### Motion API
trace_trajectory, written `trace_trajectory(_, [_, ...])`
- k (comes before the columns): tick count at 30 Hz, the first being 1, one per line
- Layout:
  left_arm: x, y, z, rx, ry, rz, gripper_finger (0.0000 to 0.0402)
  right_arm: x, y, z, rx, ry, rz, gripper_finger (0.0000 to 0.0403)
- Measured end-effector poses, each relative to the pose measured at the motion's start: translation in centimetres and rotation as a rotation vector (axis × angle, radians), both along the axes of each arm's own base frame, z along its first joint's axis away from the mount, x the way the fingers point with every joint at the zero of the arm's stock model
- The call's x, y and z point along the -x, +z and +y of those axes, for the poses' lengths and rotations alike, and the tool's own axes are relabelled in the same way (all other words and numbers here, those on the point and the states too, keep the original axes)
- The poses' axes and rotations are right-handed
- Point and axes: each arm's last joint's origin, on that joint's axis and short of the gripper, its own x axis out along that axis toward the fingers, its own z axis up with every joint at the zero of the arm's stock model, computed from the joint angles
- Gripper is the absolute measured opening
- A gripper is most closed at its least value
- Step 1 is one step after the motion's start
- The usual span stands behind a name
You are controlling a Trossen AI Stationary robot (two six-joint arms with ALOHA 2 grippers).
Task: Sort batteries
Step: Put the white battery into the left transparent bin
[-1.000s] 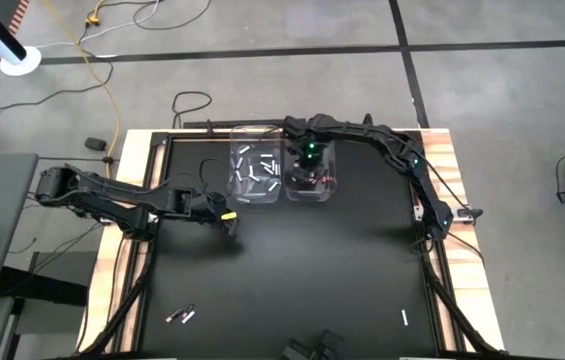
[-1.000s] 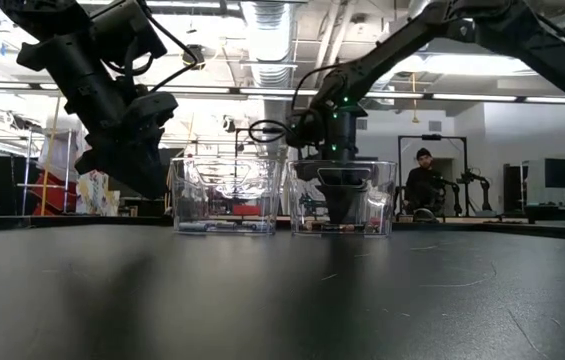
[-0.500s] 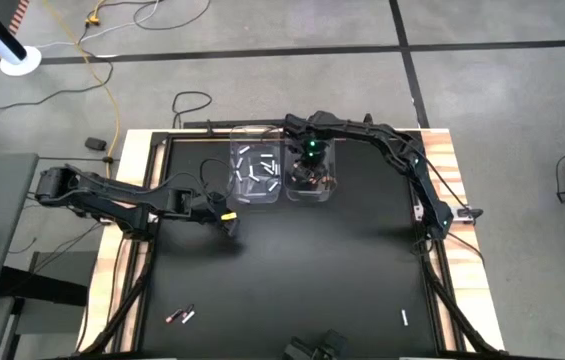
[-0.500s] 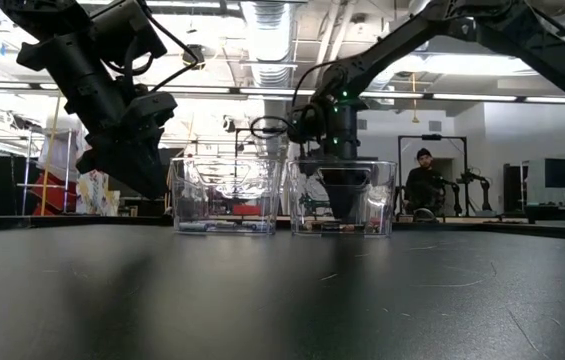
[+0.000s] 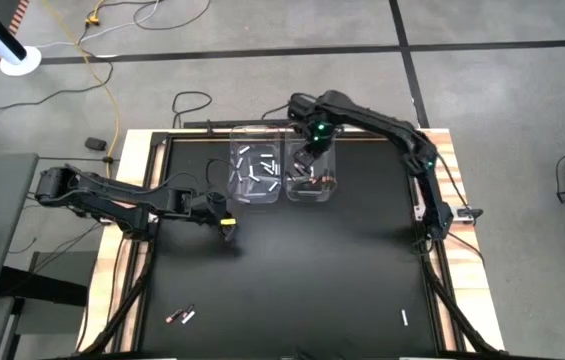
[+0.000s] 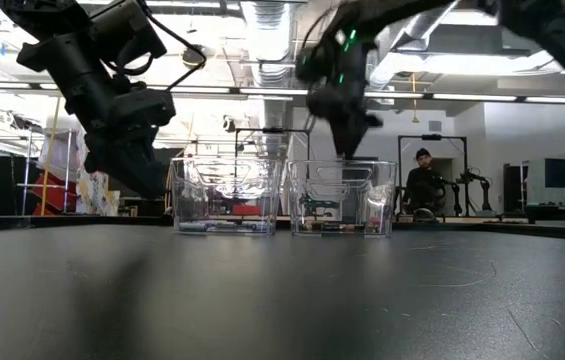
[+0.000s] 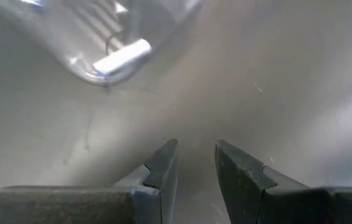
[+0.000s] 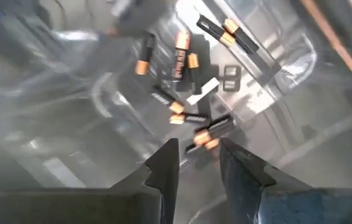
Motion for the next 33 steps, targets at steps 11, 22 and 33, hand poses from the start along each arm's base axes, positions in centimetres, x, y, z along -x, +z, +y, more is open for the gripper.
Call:
trace_trajectory(11, [0.3,-0.3,-1.3,0.031,-0.240,0.065,0.0100,4.5,10.1,8.2,0.096,-0.152,-0.122,0.0126])
trace_trajectory(22, [0.5,-0.4,-3.0,0.009,-0.368,0.084,0.0100,8.8,7.9,21.1,0.060,-0.307,-0.023,0.0126])
trace_trajectory(33, [0.4,-0.3,-3.4,0.018,-0.373,0.073,0.0100,14.3,-1.9,32.4,-0.117,-0.557,-0.034,0.0126])
